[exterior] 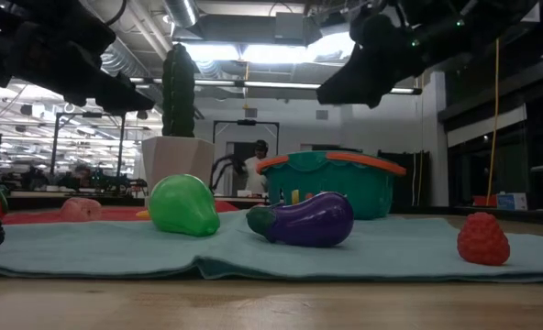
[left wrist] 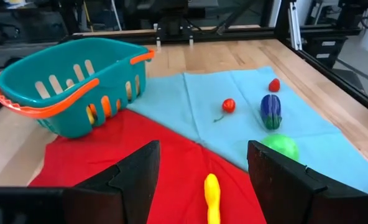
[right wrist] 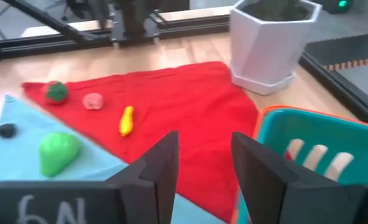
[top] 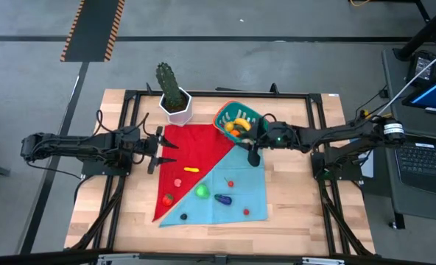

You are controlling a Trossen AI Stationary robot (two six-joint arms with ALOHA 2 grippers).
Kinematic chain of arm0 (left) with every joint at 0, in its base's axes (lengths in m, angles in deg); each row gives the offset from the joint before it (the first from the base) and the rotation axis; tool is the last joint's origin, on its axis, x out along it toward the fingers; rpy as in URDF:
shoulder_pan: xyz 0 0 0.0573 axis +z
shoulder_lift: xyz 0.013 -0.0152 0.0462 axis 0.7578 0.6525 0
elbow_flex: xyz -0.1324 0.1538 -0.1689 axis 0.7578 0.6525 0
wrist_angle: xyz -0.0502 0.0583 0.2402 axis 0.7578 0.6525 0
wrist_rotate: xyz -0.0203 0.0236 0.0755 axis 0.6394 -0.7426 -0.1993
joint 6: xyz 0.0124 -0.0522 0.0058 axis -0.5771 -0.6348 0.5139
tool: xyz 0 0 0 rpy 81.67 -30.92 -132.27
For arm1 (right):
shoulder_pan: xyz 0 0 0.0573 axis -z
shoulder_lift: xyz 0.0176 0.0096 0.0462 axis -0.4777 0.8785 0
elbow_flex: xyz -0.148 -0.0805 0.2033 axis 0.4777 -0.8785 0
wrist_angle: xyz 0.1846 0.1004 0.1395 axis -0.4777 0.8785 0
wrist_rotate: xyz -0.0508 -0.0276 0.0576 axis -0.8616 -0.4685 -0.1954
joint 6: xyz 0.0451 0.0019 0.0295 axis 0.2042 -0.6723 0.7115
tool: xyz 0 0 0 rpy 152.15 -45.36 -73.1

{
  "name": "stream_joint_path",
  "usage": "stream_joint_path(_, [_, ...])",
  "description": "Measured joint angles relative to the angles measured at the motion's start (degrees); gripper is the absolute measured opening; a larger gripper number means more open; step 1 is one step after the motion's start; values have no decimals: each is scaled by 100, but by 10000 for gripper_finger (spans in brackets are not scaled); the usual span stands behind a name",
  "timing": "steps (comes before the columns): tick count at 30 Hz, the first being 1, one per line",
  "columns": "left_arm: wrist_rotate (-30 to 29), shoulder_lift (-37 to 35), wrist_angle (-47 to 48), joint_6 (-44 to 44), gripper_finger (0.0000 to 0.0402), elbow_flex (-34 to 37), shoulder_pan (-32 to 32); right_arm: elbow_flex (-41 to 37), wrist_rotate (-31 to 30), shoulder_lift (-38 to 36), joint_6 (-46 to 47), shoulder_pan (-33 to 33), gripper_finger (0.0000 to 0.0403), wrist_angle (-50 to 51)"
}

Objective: Pick and placing Produce into tupperware
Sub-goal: Put the yellow corn into the blue basket

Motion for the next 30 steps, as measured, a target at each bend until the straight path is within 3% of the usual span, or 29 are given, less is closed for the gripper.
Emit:
stream_joint_path(13, [0,0,-58,-144,231,0,2,0,-11,334,175,-659,149,-153])
stream_joint_path(30, [-2,0,-48,-269,231,0,2,0,-20,684,159,-803,149,-538])
